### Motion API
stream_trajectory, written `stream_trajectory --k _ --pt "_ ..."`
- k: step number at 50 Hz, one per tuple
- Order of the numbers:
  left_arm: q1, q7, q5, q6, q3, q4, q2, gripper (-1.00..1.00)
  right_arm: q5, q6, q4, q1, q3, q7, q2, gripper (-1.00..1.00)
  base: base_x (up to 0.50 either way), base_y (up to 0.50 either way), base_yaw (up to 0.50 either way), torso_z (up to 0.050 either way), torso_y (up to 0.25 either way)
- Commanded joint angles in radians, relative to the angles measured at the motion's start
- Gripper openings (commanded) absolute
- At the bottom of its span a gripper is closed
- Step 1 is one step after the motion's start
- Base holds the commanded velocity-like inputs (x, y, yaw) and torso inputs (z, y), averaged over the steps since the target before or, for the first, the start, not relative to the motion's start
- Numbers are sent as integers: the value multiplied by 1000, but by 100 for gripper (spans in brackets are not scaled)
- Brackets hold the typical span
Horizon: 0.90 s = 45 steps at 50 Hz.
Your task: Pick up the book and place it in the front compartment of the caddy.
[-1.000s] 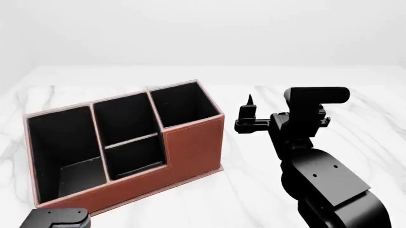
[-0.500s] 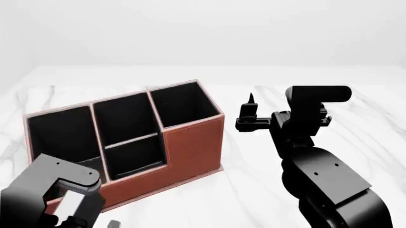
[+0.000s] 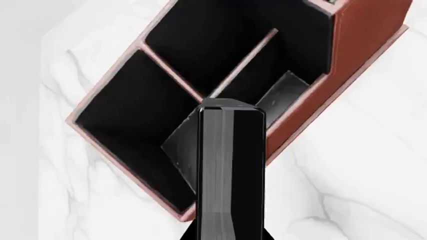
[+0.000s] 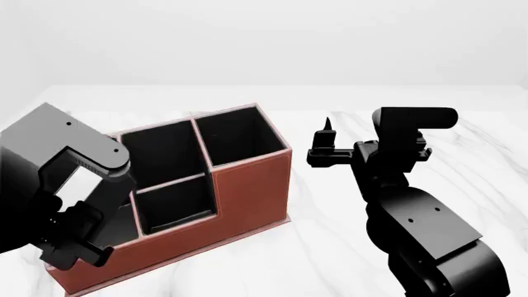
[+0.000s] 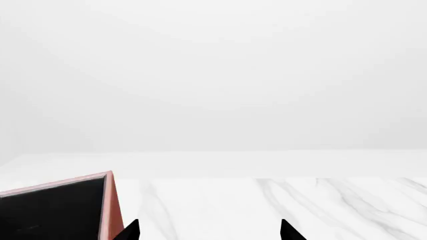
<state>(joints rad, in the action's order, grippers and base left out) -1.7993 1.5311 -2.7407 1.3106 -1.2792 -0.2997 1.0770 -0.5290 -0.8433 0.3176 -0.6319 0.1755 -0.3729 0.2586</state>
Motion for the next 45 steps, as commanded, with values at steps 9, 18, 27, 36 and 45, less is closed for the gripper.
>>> stream_trajectory --k 9,18,27,36,45 --pt "-423 -480 462 258 -288 329 -279 -100 6 16 -28 -15 8 -16 -5 100 0 0 0 0 1" --pt "-555 -1098 1024 257 -456 322 -415 -100 0 6 -30 -27 9 -22 -4 100 0 0 0 0 1" --pt "-537 -1497 1421 190 -540 309 -492 -100 -4 3 -28 -30 14 -27 -3 100 0 0 0 0 1" --pt "-534 -1718 1644 50 -652 367 -558 -100 -2 11 -50 -39 15 -31 -4 100 0 0 0 0 1" --pt "-502 -1851 1789 -90 -719 478 -627 -100 -1 18 -63 -43 18 -34 -5 100 0 0 0 0 1"
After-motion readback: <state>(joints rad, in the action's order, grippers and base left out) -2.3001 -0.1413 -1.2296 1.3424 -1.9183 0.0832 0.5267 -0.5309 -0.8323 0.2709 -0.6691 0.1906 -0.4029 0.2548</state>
